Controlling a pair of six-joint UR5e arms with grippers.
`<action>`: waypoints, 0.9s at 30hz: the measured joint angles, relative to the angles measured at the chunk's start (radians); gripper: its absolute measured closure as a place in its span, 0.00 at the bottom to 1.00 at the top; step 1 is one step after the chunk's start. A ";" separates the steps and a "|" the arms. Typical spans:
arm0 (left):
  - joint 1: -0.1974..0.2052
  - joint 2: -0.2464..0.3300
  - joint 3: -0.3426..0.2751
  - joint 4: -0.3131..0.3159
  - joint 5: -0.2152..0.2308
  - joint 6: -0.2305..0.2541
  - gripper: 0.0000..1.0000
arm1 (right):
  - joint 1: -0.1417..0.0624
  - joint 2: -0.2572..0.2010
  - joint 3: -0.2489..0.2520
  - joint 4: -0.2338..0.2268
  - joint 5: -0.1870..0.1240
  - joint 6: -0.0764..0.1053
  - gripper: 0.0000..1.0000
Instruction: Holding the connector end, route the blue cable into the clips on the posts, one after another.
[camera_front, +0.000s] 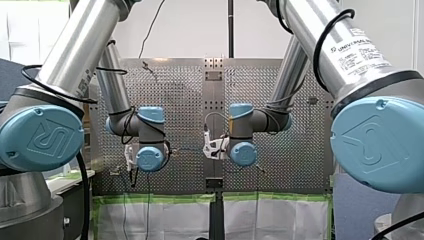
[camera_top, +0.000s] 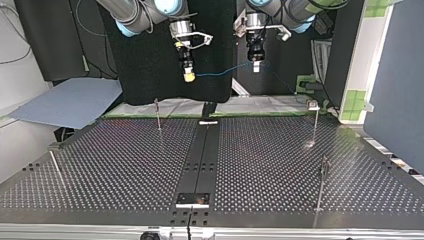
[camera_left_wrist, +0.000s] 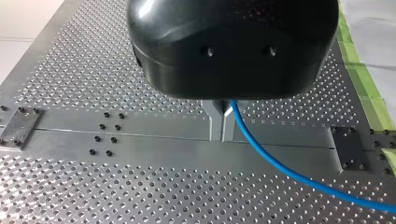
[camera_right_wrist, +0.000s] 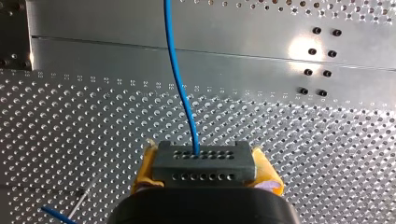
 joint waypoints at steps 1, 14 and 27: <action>0.000 0.000 0.000 0.000 0.000 0.000 1.00 | 0.000 0.000 0.000 0.000 0.000 0.000 1.00; 0.000 0.000 0.000 0.000 0.000 0.000 1.00 | 0.000 0.000 0.000 0.000 0.000 0.000 1.00; -0.012 -0.019 -0.002 -0.019 0.000 -0.001 1.00 | 0.001 0.000 0.000 0.000 0.001 0.000 1.00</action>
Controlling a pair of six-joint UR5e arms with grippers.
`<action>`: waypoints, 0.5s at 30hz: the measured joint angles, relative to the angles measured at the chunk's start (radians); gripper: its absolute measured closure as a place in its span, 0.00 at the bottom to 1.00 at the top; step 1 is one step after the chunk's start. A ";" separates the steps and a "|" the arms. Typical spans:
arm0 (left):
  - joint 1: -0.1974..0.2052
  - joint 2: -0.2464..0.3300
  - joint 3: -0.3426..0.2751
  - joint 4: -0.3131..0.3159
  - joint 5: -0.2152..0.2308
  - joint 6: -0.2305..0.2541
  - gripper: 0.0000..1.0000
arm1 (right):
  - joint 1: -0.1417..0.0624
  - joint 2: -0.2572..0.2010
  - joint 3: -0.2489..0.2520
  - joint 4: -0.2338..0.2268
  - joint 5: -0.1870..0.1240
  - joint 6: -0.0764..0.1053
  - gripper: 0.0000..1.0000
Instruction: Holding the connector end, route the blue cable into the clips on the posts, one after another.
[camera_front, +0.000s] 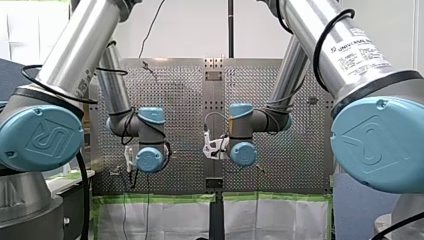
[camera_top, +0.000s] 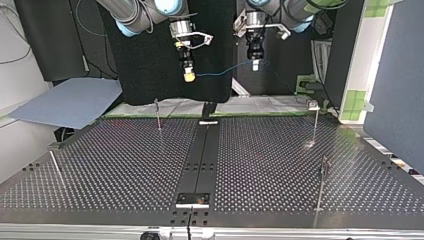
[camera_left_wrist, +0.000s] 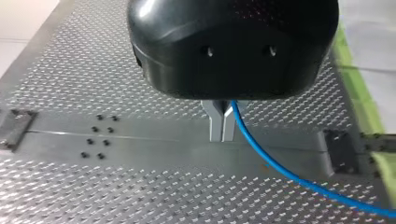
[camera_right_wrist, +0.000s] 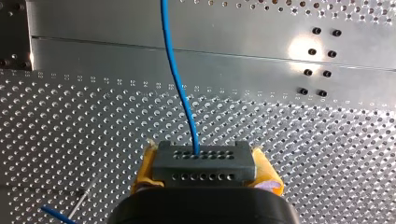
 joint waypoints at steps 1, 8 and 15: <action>-0.002 -0.007 0.000 -0.006 0.000 0.000 1.00 | 0.000 0.000 0.000 0.000 0.000 0.000 1.00; -0.006 -0.033 -0.001 -0.023 0.000 0.000 1.00 | 0.000 0.000 0.000 0.000 0.000 0.000 1.00; -0.007 -0.035 -0.001 -0.024 0.000 0.000 1.00 | 0.000 0.000 0.000 0.000 0.000 0.000 1.00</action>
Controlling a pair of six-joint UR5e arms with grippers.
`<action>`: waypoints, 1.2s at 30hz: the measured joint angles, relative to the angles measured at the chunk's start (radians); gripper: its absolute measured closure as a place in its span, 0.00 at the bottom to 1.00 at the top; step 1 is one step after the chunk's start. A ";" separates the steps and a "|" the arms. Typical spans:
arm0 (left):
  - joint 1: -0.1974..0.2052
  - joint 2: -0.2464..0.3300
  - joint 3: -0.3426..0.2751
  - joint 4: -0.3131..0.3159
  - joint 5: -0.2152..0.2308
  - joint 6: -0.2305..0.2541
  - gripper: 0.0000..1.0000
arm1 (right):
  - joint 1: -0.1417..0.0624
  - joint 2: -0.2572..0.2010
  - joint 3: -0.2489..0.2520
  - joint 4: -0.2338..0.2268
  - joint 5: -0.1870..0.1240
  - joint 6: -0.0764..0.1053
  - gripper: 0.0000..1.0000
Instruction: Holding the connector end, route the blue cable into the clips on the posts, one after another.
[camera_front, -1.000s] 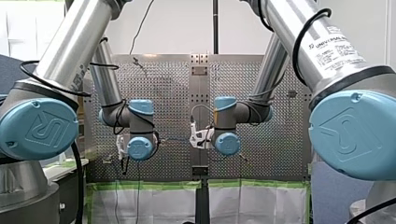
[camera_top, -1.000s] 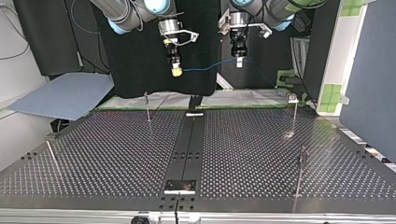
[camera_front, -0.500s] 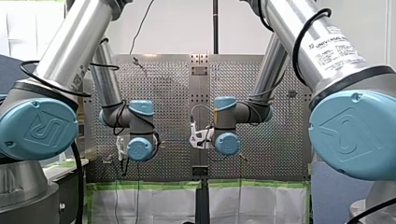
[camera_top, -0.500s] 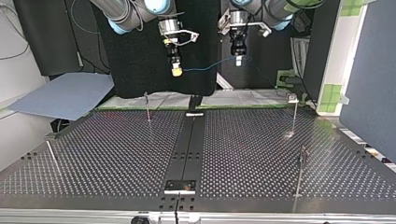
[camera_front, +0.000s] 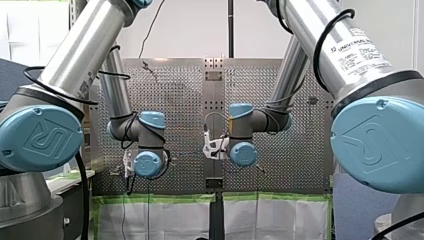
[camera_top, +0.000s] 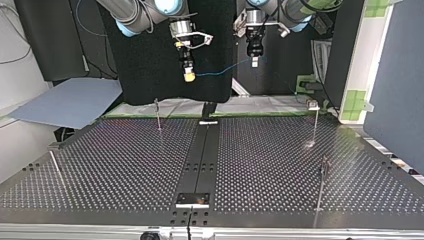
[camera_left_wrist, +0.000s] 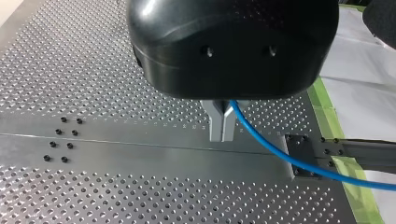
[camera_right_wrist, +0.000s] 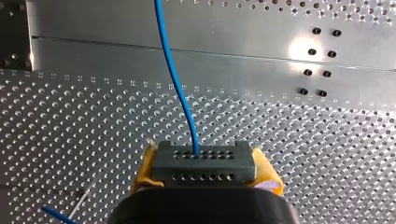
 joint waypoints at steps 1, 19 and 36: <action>0.000 0.000 0.000 0.000 0.000 0.000 1.00 | 0.000 0.000 0.000 0.000 0.000 0.000 1.00; 0.000 0.000 0.000 0.000 0.000 0.000 1.00 | 0.008 0.099 -0.030 0.093 -0.003 -0.014 1.00; 0.001 0.021 0.002 -0.021 0.005 0.005 1.00 | 0.007 0.123 -0.037 0.121 -0.002 -0.007 1.00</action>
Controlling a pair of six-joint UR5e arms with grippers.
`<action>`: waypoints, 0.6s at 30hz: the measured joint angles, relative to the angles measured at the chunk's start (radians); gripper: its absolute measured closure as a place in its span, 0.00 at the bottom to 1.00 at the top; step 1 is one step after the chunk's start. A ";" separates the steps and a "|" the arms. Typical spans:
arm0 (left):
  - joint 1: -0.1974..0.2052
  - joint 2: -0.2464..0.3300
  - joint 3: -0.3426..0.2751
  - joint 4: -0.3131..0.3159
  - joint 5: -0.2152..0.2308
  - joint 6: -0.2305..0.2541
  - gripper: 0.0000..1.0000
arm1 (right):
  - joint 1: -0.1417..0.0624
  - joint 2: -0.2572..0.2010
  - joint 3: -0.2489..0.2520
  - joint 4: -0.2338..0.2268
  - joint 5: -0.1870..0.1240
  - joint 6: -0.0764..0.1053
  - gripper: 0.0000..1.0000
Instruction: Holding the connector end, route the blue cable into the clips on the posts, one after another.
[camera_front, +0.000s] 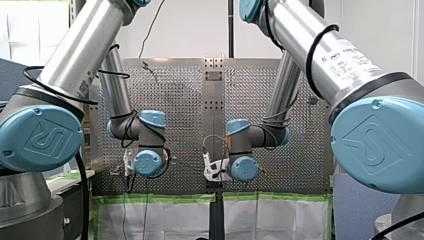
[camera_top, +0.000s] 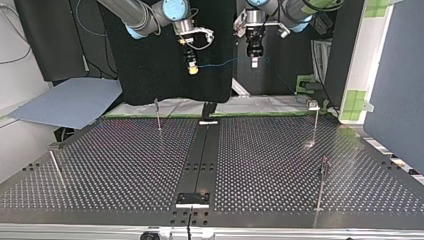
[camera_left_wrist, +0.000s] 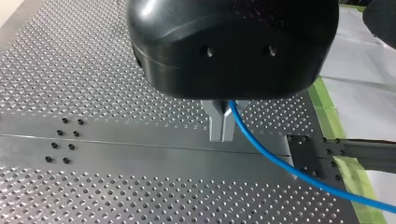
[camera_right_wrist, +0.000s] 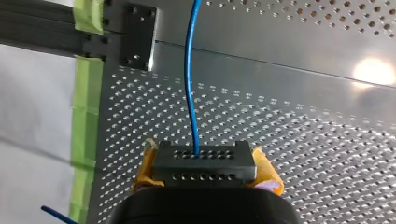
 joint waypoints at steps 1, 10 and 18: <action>0.000 0.007 0.000 -0.007 0.001 0.000 1.00 | 0.001 -0.007 -0.003 0.006 0.001 0.006 1.00; 0.010 0.100 0.001 -0.100 0.022 -0.016 1.00 | 0.006 -0.098 -0.016 0.070 -0.053 0.076 1.00; 0.036 0.186 0.003 -0.186 0.007 -0.046 1.00 | -0.004 -0.185 -0.056 0.122 -0.124 0.101 1.00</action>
